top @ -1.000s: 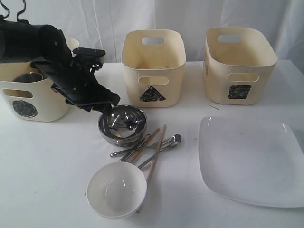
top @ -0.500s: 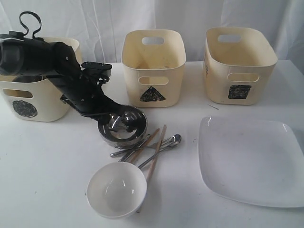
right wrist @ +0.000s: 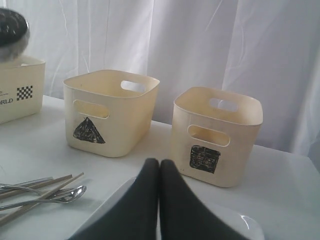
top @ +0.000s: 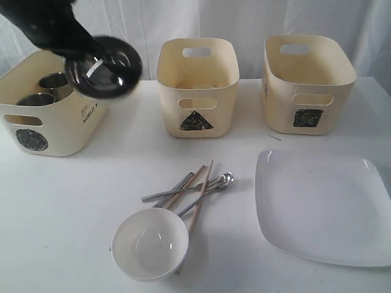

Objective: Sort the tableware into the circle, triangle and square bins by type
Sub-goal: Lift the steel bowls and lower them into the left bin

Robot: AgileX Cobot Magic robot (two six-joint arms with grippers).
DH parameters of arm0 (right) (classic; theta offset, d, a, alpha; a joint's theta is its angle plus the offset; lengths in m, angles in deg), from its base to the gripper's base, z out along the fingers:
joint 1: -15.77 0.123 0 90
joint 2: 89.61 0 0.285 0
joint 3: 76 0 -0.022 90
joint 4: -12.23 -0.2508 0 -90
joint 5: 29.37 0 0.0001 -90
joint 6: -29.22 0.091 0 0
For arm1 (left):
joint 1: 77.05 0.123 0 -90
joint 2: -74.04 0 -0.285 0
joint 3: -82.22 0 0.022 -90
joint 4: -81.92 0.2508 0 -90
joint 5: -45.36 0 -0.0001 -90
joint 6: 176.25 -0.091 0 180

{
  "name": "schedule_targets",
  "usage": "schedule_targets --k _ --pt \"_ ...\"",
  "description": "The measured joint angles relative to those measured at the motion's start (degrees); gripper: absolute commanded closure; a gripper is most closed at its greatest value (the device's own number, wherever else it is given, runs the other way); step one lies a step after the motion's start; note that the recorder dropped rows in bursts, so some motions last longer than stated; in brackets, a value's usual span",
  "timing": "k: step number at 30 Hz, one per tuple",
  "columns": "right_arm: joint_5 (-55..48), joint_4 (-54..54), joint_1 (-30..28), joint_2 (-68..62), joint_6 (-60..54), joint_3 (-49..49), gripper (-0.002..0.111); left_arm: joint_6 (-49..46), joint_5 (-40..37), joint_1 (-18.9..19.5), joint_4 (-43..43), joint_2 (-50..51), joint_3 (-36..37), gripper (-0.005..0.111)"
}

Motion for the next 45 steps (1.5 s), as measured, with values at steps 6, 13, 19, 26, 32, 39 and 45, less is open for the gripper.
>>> schedule_targets --k 6,13,19,26,32,39,45 --pt "0.00 0.00 0.00 0.00 0.00 0.00 0.108 1.90 2.34 11.20 0.50 -1.32 -1.72 0.107" --pt "0.00 0.00 0.00 0.00 0.00 0.00 0.108 2.27 8.28 19.13 -3.25 5.15 -1.72 0.107" --pt "0.00 0.00 0.00 0.00 0.00 0.00 0.108 2.27 11.08 19.95 -5.10 12.25 -1.72 0.105" --pt "0.00 0.00 0.00 0.00 0.00 0.00 0.108 -2.60 11.73 19.95 -14.93 14.97 -1.72 0.063" --pt "0.00 0.00 0.00 0.00 0.00 0.00 0.108 -19.77 10.00 19.95 -35.84 13.74 -1.72 0.066" --pt "0.00 0.00 0.00 0.00 0.00 0.00 0.108 -26.36 3.90 19.95 -41.35 7.04 -1.72 0.067" --pt "0.00 -0.10 0.00 0.00 0.00 0.00 0.108 -26.57 0.54 19.95 -41.35 -0.75 1.06 0.067"
